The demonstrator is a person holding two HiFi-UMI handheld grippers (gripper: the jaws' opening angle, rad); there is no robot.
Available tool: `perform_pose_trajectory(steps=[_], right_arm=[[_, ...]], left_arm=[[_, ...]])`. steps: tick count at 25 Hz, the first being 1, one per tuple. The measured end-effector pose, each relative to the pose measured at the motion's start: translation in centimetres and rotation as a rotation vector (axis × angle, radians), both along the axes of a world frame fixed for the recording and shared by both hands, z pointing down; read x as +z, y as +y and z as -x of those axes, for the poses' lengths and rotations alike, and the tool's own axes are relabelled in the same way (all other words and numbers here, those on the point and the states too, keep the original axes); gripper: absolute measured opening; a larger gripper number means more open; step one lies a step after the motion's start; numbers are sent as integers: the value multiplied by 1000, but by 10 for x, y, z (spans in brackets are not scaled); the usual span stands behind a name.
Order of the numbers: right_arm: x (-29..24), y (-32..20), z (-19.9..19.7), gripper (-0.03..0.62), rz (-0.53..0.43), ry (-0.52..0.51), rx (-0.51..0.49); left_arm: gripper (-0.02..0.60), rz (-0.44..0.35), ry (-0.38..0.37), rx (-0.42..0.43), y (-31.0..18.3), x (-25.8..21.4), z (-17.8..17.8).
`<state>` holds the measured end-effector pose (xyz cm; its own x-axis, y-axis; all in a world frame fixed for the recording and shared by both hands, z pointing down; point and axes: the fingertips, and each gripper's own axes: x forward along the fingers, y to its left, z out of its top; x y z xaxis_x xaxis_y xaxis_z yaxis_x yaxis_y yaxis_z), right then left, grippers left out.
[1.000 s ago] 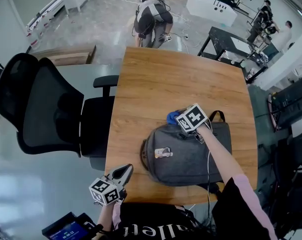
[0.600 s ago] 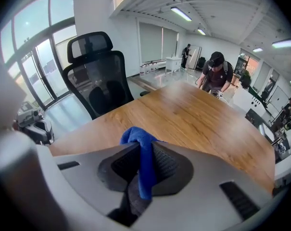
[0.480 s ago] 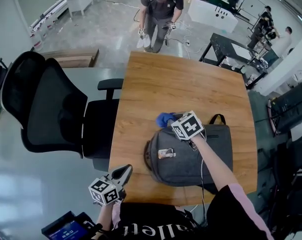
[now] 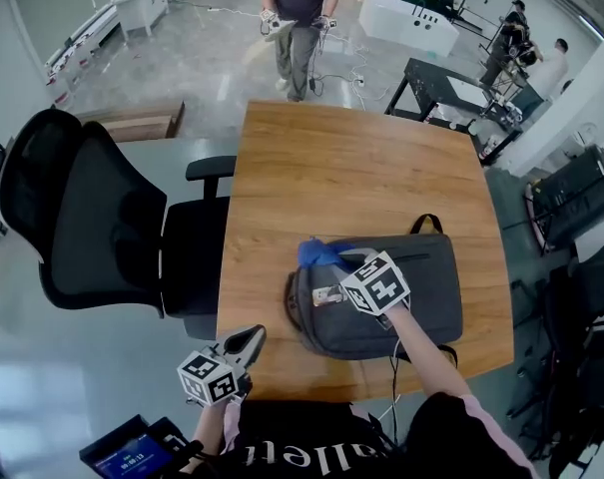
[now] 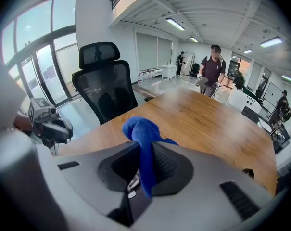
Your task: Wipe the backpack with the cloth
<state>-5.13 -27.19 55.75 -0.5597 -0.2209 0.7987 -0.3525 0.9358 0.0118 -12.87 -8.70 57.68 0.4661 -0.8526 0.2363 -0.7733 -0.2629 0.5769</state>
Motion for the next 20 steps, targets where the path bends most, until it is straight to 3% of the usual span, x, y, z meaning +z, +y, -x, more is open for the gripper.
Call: perform_pose_trajectory(steps=[9,20], right_arm=[[17,84,-21,64,63,26,-32],[29,168,-55,64,191,-17,32]], left_arm=[[2,-7,4,39,1,1,-6],[1,-17,-4,44,2,1,-7]])
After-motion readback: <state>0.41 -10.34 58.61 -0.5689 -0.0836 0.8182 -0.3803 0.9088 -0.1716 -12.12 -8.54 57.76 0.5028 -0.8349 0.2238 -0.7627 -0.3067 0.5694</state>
